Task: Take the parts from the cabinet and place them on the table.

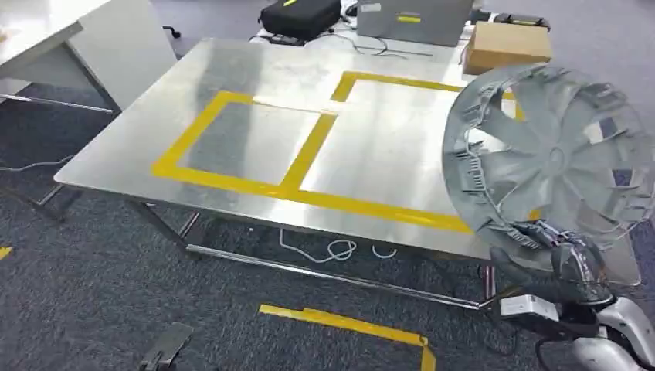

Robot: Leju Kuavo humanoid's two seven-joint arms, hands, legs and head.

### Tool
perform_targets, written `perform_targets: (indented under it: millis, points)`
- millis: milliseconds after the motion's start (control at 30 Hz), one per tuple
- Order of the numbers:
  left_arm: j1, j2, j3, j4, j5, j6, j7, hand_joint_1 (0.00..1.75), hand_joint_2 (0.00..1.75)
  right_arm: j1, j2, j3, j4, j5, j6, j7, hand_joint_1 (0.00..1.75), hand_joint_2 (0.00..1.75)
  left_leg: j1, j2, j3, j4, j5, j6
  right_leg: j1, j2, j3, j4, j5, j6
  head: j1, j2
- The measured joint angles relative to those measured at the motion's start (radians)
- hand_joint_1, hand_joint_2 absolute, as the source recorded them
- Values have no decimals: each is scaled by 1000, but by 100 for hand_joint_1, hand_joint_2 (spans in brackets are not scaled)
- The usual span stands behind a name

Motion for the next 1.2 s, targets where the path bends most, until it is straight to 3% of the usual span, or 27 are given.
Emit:
perform_targets:
  millis: [67, 100, 133, 200, 233, 267, 300, 400, 433, 467, 567, 600, 633, 667, 733, 767, 800, 867, 900, 933, 967, 1067, 1100, 1133, 1167, 1200]
  points:
    - [2, -2, 0, 0, 0, -1, 0, 0, 175, 5, 0, 0, 2, 0, 0, -1, 175, 175, -3, 0, 2, 1, -6, 6, -1, 0, -85, 145, -48, 5, -1, 0]
    - [5, -2, 0, 0, 0, -1, -1, 0, 175, 10, 0, -1, 2, 0, -1, -1, 175, 175, -4, 0, 5, 2, -9, 6, -1, 0, -107, 168, -39, 6, 0, 0]
    - [8, -2, 0, 0, 0, -1, 0, 0, 175, 11, 0, -1, 2, 0, 0, -2, 175, 175, -3, 0, 11, 3, -14, 5, -1, -1, -102, 143, -4, 7, 0, 0]
    - [7, -5, 0, 0, 0, -1, 0, 0, 175, 6, 0, -1, 2, -3, 7, -2, 175, 175, 0, -1, 24, 8, -28, -2, -6, -3, -33, -27, 109, 10, 0, 0]
    - [5, -6, 0, 0, 0, -1, 2, 0, 175, 3, 0, -1, 3, -3, 10, -1, 175, 175, 0, -1, 28, 15, -37, -9, -9, -6, 2, -109, 135, 13, 0, 0]
    - [1, -4, 0, 0, 0, -1, 2, 0, 175, -2, 1, 2, 6, -3, 14, -1, 175, 175, -8, -3, 24, 21, -42, -16, -3, -5, 22, -115, 114, 11, 3, 0]
    - [-1, -4, 0, 0, 0, -1, 4, 0, 175, -4, 0, 1, 6, -2, 14, -3, 175, 175, -9, -3, 18, 29, -44, -18, -5, 0, 24, -125, 111, -1, 3, 0]
    - [-1, -4, 0, 0, 0, -2, 4, 0, 175, -4, 1, 0, 7, -3, 15, -2, 175, 175, -7, -3, 21, 28, -48, -24, -6, 2, 23, -122, 107, -15, -1, 0]
    - [-2, -3, 0, 0, 0, -1, 4, 0, 175, -5, 1, -1, 7, -3, 15, -2, 175, 175, -6, -2, 20, 36, -58, -31, -8, 1, 28, -124, 107, -21, 0, 0]
    - [-4, -5, 0, 0, -1, -1, 4, 0, 175, -5, 1, -1, 7, -3, 15, -1, 175, 175, -6, -1, 3, 78, -79, -39, -9, -2, 33, -124, 102, -28, -7, 0]
    - [-2, -5, 0, 0, -2, -1, 4, 0, 175, -5, 1, -1, 7, -4, 17, -2, 175, 175, 1, 0, -124, 317, -172, -50, -7, -3, 40, -124, 94, -37, -8, 0]
    - [2, -5, 0, 0, -2, -2, 4, 0, 175, -1, 1, -1, 7, -4, 17, -2, 175, 175, 2, 0, -154, 359, -173, -49, -7, -2, 44, -124, 91, -37, -8, 0]
    - [6, -5, 0, 0, -1, -2, 2, 0, 175, 5, 1, -2, 7, -5, 16, -2, 175, 175, 2, 0, -156, 351, -148, -47, -7, -1, 50, -124, 87, -37, -8, 0]
    - [8, -5, 0, 0, -1, -3, 1, 0, 175, 11, 1, -3, 7, -5, 16, -2, 175, 175, 2, 0, -142, 305, -104, -43, -6, -1, 57, -124, 82, -37, -8, 0]
    - [8, -4, 0, 0, 0, -3, 0, 0, 175, 16, 1, -3, 7, -6, 16, -2, 175, 175, -1, 0, -77, 133, 10, -27, -3, 1, 72, -125, 74, -34, -8, 0]
    - [8, -2, 0, 0, 0, -3, 0, 0, 175, 16, 1, -4, 7, -6, 16, -2, 175, 175, -6, -1, -55, 80, 23, -17, -6, 1, 72, -127, 70, -32, -7, 0]
    - [7, 0, 0, 0, 0, -3, -1, 0, 175, 15, 1, -4, 6, -6, 16, -2, 175, 175, -9, 0, -48, 66, 15, -13, 3, 3, 73, -124, 66, -25, -6, 0]
    - [6, 1, 0, 0, 0, -3, -1, 0, 175, 20, 1, -5, 4, -6, 16, -2, 175, 175, -10, 0, -44, 49, -4, -12, -1, 3, 67, -128, 67, -14, -6, 0]
    - [8, 1, 0, 0, 0, -3, -1, 0, 175, 19, 1, -6, 1, -6, 16, -3, 175, 175, -11, 0, -42, 44, -5, -9, -1, 1, 72, -137, 68, -7, -8, 0]
    - [8, 0, 0, 0, 0, -3, -1, 0, 175, 18, 1, -6, -2, -7, 17, -3, 175, 175, -1, 0, -28, 23, 1, -6, 0, 1, 76, -139, 62, 0, -7, 0]
    - [8, 0, 0, 0, 0, -3, -1, 0, 175, 16, 1, -6, -1, -10, 19, -3, 175, 175, -1, 1, -20, 15, 4, -5, -1, 0, 69, -126, 52, 0, -4, 0]
    - [2, -2, 0, 0, 0, -3, 4, 0, 175, 6, 1, -6, -1, -23, 31, -4, 175, 175, -2, 1, -15, 12, 0, 4, 0, -1, -43, 87, -42, 5, -2, 0]
    - [3, -3, 0, 0, 0, -3, 4, 0, 175, 7, 1, -6, -1, -26, 33, -5, 175, 175, -3, 1, -13, 12, -2, 6, 0, -1, -84, 152, -57, 7, -2, 0]
    - [5, -3, 0, 0, 0, -3, 4, 0, 175, 7, 1, -6, -1, -31, 35, -5, 175, 175, -4, 1, -11, 13, -4, 5, 0, -1, -99, 163, -41, 9, -2, 0]
    - [6, -5, 0, 0, 0, -4, 4, 0, 175, 7, 1, -6, -1, -35, 39, -6, 175, 175, -4, 1, -5, 14, -8, 5, 0, -1, -89, 129, -4, 9, -2, 0]
    - [5, -6, 0, 0, 0, -4, 3, 0, 175, 8, 1, -6, -1, -39, 41, -6, 175, 175, -3, 1, 0, 15, -14, 3, -1, -3, -60, 56, 50, 10, -2, 0]
